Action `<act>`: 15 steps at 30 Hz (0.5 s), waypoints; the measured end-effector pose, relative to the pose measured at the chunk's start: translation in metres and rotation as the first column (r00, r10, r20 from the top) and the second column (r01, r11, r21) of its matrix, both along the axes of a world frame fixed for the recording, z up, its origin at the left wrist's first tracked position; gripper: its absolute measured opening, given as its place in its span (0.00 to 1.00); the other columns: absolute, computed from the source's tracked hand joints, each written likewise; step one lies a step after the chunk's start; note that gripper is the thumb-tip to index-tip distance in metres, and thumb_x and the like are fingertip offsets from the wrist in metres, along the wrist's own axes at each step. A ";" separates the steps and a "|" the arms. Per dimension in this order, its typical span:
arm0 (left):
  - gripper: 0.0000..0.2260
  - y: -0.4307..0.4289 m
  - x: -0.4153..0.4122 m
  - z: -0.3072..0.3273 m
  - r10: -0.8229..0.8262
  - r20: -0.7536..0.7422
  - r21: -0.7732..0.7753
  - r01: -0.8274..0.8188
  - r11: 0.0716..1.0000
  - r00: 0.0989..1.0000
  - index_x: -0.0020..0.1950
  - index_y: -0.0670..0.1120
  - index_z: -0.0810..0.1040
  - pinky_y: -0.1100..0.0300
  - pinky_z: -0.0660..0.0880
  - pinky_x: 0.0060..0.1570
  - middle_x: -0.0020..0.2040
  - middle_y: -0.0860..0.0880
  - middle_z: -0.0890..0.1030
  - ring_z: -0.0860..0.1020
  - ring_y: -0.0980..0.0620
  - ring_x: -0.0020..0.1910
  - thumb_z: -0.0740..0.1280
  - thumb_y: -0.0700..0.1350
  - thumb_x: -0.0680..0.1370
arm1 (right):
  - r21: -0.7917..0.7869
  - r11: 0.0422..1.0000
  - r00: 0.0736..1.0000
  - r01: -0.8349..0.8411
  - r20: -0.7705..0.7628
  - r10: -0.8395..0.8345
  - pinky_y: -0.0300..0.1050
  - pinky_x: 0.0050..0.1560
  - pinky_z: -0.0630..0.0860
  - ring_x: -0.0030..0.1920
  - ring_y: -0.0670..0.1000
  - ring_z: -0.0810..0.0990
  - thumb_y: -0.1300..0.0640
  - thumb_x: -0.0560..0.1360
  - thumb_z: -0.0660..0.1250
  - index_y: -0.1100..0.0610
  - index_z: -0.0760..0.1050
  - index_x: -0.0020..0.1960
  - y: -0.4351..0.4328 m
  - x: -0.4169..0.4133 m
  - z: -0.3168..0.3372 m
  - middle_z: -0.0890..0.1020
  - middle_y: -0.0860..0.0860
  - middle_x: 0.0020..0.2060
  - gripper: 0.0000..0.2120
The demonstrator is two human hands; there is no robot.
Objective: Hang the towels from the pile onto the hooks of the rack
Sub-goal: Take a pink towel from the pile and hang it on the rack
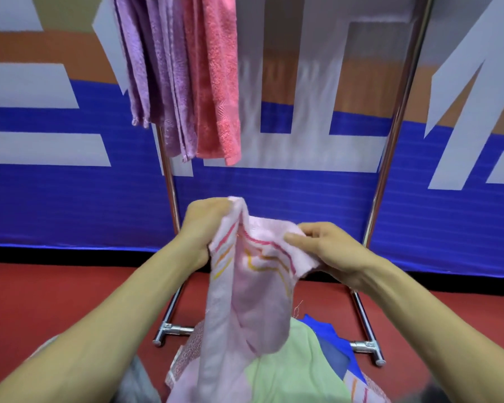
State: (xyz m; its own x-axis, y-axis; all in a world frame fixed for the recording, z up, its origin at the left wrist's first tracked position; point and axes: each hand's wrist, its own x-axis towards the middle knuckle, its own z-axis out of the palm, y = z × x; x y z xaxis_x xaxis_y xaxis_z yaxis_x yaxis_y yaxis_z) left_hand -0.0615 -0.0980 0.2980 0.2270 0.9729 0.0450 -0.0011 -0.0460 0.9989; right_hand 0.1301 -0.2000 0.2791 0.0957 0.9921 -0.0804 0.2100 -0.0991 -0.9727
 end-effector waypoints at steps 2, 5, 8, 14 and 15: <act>0.09 -0.001 0.000 -0.007 0.078 -0.521 0.356 0.134 0.925 0.850 0.47 0.43 0.81 0.57 0.71 0.43 0.43 0.46 0.80 0.77 0.46 0.44 0.62 0.45 0.77 | -0.040 0.991 0.978 0.125 -0.162 -0.130 0.43 0.38 0.79 0.36 0.51 0.81 0.57 0.78 0.66 0.64 0.81 0.49 0.002 -0.001 0.001 0.84 0.57 0.40 0.10; 0.11 -0.002 0.002 -0.020 0.245 -0.833 0.417 0.272 0.867 0.497 0.54 0.50 0.78 0.53 0.71 0.44 0.51 0.44 0.80 0.77 0.39 0.51 0.58 0.49 0.79 | -0.174 0.966 0.933 0.190 -0.276 -0.233 0.44 0.41 0.80 0.39 0.52 0.83 0.60 0.79 0.64 0.64 0.81 0.48 0.003 -0.006 -0.003 0.84 0.58 0.43 0.09; 0.10 -0.009 0.014 -0.022 0.088 -0.716 0.328 0.223 0.918 0.692 0.49 0.47 0.82 0.57 0.72 0.43 0.45 0.47 0.83 0.79 0.46 0.48 0.61 0.45 0.77 | -0.151 0.969 0.942 0.194 -0.249 -0.227 0.44 0.41 0.79 0.41 0.50 0.82 0.63 0.79 0.62 0.63 0.81 0.50 0.005 -0.008 -0.004 0.84 0.55 0.42 0.09; 0.08 -0.020 0.030 -0.028 -0.025 -0.592 0.175 0.159 0.972 0.805 0.46 0.46 0.84 0.62 0.72 0.38 0.43 0.49 0.84 0.79 0.51 0.45 0.65 0.43 0.76 | 0.042 0.976 0.967 0.214 0.131 -0.218 0.46 0.42 0.75 0.36 0.47 0.75 0.58 0.76 0.65 0.65 0.81 0.43 0.003 -0.018 -0.004 0.80 0.52 0.35 0.11; 0.07 -0.020 0.031 -0.030 -0.035 -0.590 0.168 0.165 0.972 0.806 0.46 0.47 0.84 0.62 0.72 0.37 0.43 0.49 0.83 0.79 0.51 0.44 0.65 0.44 0.76 | 0.064 0.973 0.948 0.220 0.223 -0.229 0.44 0.39 0.72 0.35 0.47 0.73 0.56 0.76 0.65 0.64 0.81 0.41 0.002 -0.020 -0.005 0.78 0.51 0.33 0.12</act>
State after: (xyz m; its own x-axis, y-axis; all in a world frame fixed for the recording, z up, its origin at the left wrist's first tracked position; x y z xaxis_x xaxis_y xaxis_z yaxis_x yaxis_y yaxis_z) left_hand -0.0301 -0.1179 0.2678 0.3693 0.9270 0.0651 0.5587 -0.2774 0.7816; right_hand 0.1098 -0.1980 0.2745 0.3277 0.9448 0.0063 0.4022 -0.1335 -0.9058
